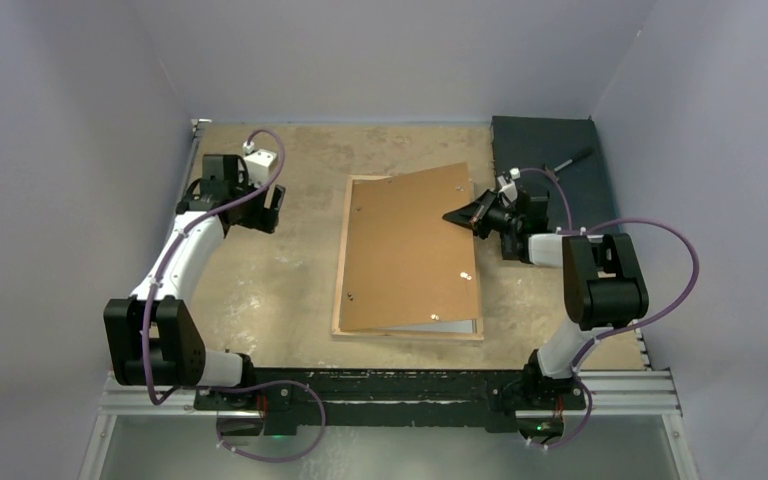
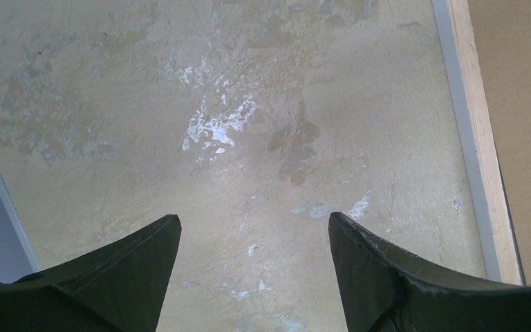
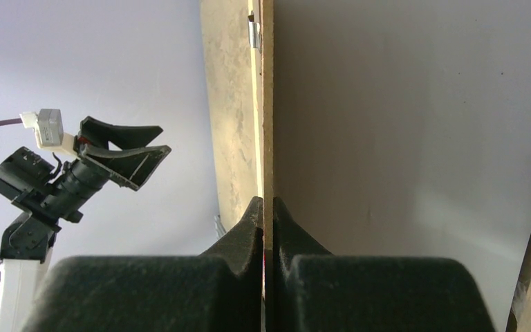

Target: Put the photo into the frame

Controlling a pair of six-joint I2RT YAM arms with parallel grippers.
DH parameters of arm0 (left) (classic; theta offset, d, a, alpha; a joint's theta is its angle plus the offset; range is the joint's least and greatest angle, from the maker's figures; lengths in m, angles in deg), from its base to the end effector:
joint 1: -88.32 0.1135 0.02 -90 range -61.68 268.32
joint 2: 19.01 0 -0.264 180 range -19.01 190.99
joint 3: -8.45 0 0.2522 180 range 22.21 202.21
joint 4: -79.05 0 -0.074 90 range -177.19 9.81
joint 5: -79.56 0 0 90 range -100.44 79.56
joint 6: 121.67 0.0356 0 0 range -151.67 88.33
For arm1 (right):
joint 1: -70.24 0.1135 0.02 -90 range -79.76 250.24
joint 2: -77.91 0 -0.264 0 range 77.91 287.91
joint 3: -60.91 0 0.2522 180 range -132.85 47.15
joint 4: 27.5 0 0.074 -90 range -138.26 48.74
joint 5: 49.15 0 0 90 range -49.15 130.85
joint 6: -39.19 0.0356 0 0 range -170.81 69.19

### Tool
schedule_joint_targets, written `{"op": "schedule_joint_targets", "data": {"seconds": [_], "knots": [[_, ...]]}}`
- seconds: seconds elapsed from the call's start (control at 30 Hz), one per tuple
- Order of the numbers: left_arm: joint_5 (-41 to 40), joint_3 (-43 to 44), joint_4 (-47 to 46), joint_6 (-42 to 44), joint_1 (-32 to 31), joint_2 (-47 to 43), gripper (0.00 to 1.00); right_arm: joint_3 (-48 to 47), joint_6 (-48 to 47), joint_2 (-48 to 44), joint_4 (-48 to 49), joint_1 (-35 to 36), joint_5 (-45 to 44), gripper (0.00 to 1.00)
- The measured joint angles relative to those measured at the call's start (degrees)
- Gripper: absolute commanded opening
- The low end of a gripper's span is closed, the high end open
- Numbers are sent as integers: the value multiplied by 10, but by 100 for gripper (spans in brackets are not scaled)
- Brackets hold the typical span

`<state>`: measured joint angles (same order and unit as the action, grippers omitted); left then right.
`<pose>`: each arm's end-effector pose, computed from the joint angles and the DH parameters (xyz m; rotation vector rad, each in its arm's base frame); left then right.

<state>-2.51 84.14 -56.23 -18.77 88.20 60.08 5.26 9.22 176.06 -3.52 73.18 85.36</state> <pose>0.2947 -0.0055 0.2764 0.3354 2.3775 -0.0631 0.3359 0.0422 0.1729 0.4369 2.0318 1.4450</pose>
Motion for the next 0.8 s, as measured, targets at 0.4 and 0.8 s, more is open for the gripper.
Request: {"op": "schedule_joint_targets", "data": {"seconds": [0.4,0.8], "knots": [[0,-1,0,1,-17,9,77,-3,4,13,24,0,0,0],[0,-9,0,2,-20,13,77,-5,3,25,39,0,-1,0]]}}
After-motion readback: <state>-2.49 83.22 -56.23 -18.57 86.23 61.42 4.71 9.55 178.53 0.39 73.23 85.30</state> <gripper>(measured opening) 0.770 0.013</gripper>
